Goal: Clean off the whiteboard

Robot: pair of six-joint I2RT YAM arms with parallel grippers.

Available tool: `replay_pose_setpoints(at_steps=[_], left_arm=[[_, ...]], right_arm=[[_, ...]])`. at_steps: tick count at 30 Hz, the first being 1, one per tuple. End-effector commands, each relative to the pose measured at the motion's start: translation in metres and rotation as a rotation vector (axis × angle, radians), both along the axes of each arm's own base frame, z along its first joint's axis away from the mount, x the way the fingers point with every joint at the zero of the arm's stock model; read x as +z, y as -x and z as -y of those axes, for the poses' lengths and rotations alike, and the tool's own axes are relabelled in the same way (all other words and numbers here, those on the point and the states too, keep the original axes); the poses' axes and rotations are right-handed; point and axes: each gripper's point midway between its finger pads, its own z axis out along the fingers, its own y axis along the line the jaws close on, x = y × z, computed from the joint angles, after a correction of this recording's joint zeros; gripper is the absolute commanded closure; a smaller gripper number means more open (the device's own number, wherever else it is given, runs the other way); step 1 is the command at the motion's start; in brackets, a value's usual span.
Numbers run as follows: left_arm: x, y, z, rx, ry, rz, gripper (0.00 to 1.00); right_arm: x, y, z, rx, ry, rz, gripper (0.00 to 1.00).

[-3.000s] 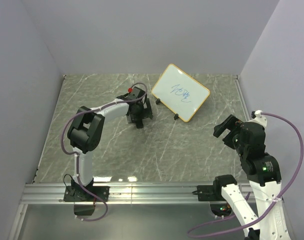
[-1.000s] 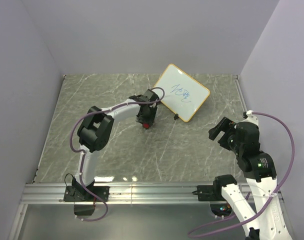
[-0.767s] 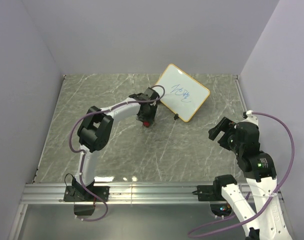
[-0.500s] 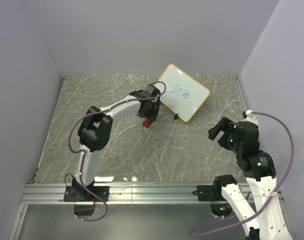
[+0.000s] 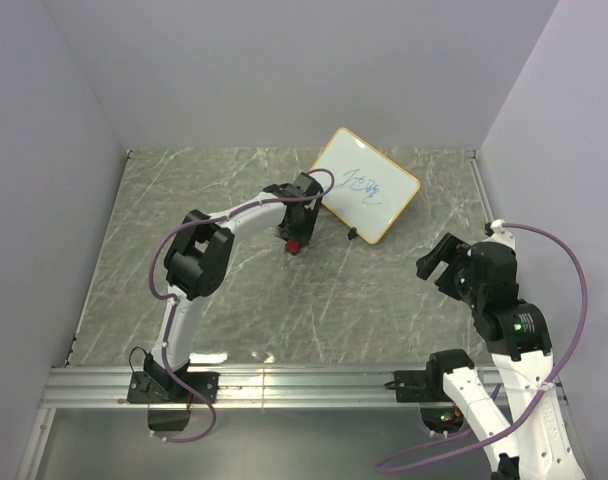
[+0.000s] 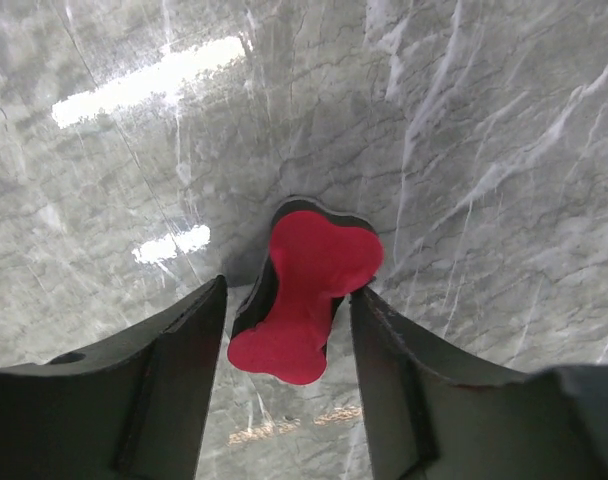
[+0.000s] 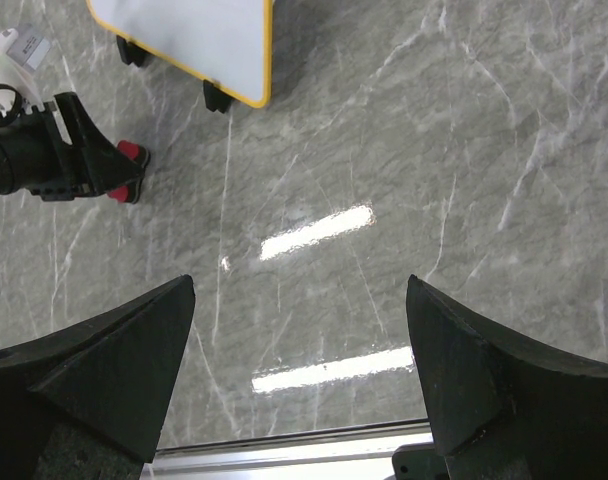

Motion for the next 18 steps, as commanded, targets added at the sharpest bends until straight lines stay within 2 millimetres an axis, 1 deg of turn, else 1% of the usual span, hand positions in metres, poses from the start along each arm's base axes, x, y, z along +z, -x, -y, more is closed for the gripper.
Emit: replay_pose_setpoints(at_steps=[1,3,4,6,7,8,10,12,14,15,16,17,18], left_arm=[[0.017,-0.011,0.013,-0.029,0.034,0.045,0.47],[0.016,-0.012,0.012,-0.030,0.028,0.047,0.56],[0.016,-0.012,0.012,-0.031,0.026,0.048,0.66],[0.015,-0.013,0.012,-0.032,0.021,0.048,0.76],[0.016,-0.014,0.012,-0.033,0.021,0.049,0.89],[0.014,-0.014,0.012,-0.034,0.015,0.046,0.99],[0.014,-0.013,0.013,-0.036,0.016,0.039,1.00],[0.013,-0.010,0.014,-0.043,0.022,0.024,1.00],[0.017,-0.009,0.016,-0.046,0.039,0.018,1.00],[0.022,-0.009,0.017,-0.042,0.048,0.019,1.00],[0.033,-0.010,0.019,-0.036,0.071,0.033,1.00],[0.039,-0.009,0.022,-0.036,0.090,0.032,1.00],[0.050,-0.013,0.024,-0.030,0.111,0.050,1.00]], right_arm=[[0.003,-0.007,0.000,-0.011,-0.003,0.025,0.07],[0.002,-0.007,0.000,-0.012,-0.004,0.022,0.07],[0.002,-0.008,0.000,-0.011,-0.005,0.021,0.07],[0.002,-0.008,-0.001,-0.013,-0.007,0.022,0.07],[0.000,-0.008,0.000,-0.015,-0.006,0.016,0.07],[0.000,-0.009,0.000,-0.017,-0.007,0.018,0.07],[0.001,-0.010,0.002,-0.029,-0.001,0.021,0.07],[0.008,-0.016,0.002,-0.029,-0.002,0.048,0.07],[0.014,-0.025,-0.005,0.001,-0.019,0.063,0.07],[0.021,-0.033,-0.009,0.011,-0.035,0.084,0.07],[0.030,-0.038,-0.014,0.015,-0.065,0.100,0.07],[0.027,-0.048,-0.017,0.018,-0.077,0.076,0.07],[0.034,-0.058,-0.020,0.021,-0.091,0.095,0.07]])
